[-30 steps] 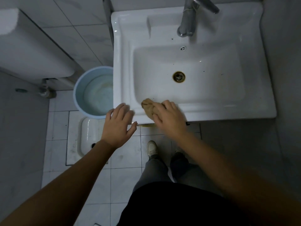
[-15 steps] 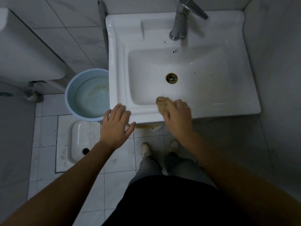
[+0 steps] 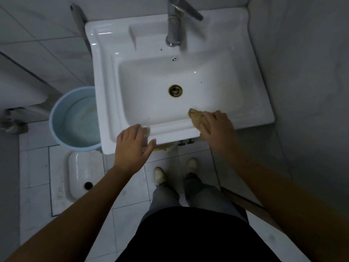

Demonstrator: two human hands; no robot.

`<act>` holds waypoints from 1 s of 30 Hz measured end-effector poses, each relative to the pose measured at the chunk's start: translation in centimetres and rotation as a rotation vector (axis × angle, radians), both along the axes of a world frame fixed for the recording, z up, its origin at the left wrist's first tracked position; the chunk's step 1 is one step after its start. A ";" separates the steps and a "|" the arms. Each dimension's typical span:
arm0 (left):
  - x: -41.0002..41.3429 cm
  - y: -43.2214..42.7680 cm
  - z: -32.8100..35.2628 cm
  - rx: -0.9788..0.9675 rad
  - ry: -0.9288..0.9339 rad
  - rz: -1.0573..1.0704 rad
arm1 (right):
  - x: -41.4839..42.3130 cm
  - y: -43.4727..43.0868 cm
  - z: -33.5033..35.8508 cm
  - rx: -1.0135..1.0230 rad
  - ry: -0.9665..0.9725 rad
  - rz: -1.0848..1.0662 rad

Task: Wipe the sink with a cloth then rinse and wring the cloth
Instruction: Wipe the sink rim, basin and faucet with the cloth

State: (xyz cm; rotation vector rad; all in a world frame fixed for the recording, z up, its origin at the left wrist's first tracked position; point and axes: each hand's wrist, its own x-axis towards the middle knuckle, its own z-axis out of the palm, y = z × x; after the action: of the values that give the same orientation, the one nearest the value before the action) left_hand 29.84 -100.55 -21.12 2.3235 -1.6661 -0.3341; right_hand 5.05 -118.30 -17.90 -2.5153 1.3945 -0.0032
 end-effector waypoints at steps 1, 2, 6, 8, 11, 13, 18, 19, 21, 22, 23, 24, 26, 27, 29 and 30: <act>-0.6 -0.5 -0.2 -0.004 0.005 -0.002 | -2.0 -1.3 0.0 -0.019 0.025 -0.062; -1.2 -1.0 -0.4 -0.003 0.010 0.000 | -3.9 -2.6 0.1 -0.042 0.047 -0.122; -3.2 -2.1 -1.0 0.005 0.019 0.026 | -10.0 -6.8 0.7 -0.134 0.154 -0.254; -3.7 -2.1 -1.2 -0.005 0.004 0.044 | -11.4 -8.4 0.9 -0.131 0.193 -0.272; -3.9 -2.6 -1.1 -0.002 -0.019 0.081 | -11.5 -10.1 0.8 -0.062 0.152 -0.256; -4.0 -3.3 -0.9 0.008 -0.021 0.120 | -10.8 -11.1 0.7 -0.022 0.099 -0.234; -3.7 -5.9 -0.6 -0.011 -0.006 0.246 | -8.3 -15.0 0.7 0.014 0.070 -0.201; -3.5 -6.4 -0.7 -0.008 -0.008 0.260 | -7.7 -16.0 0.7 0.011 0.069 -0.188; -3.4 -7.2 -0.9 0.001 -0.014 0.259 | -6.6 -18.0 0.5 0.004 0.068 -0.167; -3.3 -7.3 -1.1 -0.002 -0.018 0.250 | -6.1 -18.9 0.4 0.002 0.061 -0.166; -3.3 -7.3 -1.3 -0.011 -0.025 0.244 | -5.3 -20.0 0.3 -0.001 0.049 -0.168; -3.3 -7.2 -1.4 -0.022 -0.034 0.238 | -4.6 -21.0 0.2 -0.009 0.037 -0.172; -3.3 -7.1 -1.5 -0.027 -0.053 0.230 | -2.8 -23.2 -0.1 -0.031 0.000 -0.170; -3.3 -7.1 -1.6 -0.024 -0.065 0.226 | -1.7 -24.4 -0.1 -0.035 -0.037 -0.163; -3.3 -7.2 -1.6 -0.017 -0.100 0.209 | 0.8 -26.4 -0.3 -0.027 -0.137 -0.156; -3.3 -7.3 -1.5 -0.018 -0.117 0.202 | 2.4 -27.2 -0.4 -0.028 -0.194 -0.149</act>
State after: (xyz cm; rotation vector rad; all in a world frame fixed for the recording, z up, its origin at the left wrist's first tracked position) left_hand 26.59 -107.82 -22.66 2.5139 -1.4589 -0.1449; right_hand 7.44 -145.46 -18.34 -2.3539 1.5049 -0.2891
